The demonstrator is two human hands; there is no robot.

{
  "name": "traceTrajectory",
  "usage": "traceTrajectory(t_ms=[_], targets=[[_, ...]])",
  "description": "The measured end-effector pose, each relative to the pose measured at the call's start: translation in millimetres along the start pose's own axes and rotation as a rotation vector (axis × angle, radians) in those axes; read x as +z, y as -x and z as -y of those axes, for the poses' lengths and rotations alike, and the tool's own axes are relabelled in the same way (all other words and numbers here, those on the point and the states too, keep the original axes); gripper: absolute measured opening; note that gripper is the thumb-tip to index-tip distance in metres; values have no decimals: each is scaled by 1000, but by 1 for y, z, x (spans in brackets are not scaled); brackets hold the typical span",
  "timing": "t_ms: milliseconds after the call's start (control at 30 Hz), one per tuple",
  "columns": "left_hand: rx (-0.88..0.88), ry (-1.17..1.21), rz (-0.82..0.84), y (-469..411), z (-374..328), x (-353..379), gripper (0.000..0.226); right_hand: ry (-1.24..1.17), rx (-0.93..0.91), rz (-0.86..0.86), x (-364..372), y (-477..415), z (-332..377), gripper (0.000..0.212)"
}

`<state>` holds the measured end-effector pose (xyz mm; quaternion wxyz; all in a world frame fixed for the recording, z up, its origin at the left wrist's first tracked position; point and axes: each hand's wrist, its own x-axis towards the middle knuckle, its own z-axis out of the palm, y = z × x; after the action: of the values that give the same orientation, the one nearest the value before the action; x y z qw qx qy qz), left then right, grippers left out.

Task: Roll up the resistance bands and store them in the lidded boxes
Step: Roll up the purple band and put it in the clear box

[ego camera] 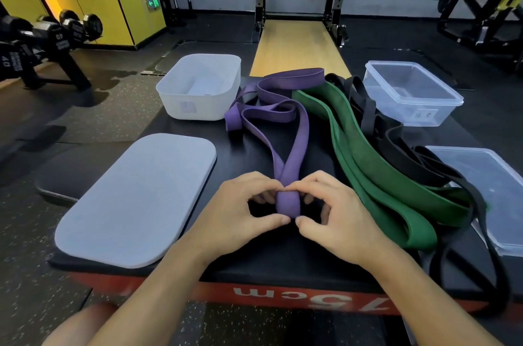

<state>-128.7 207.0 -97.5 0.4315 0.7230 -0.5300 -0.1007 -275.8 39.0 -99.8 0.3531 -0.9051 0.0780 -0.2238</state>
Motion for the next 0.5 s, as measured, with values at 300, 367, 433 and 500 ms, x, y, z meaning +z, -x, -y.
traceTrajectory(t_ms=[300,367,433,500], targets=[[-21,63,113,4,-8,-7,18,105,-66,92,-3,5,3,28],[-2,49,118,4,-10,-7,19,112,-75,92,-3,5,5,29],[22,38,107,4,-10,-6,24,76,-95,75,-3,8,6,31],[37,-2,85,4,-8,-4,23,9,-74,-5,-3,8,3,37]])
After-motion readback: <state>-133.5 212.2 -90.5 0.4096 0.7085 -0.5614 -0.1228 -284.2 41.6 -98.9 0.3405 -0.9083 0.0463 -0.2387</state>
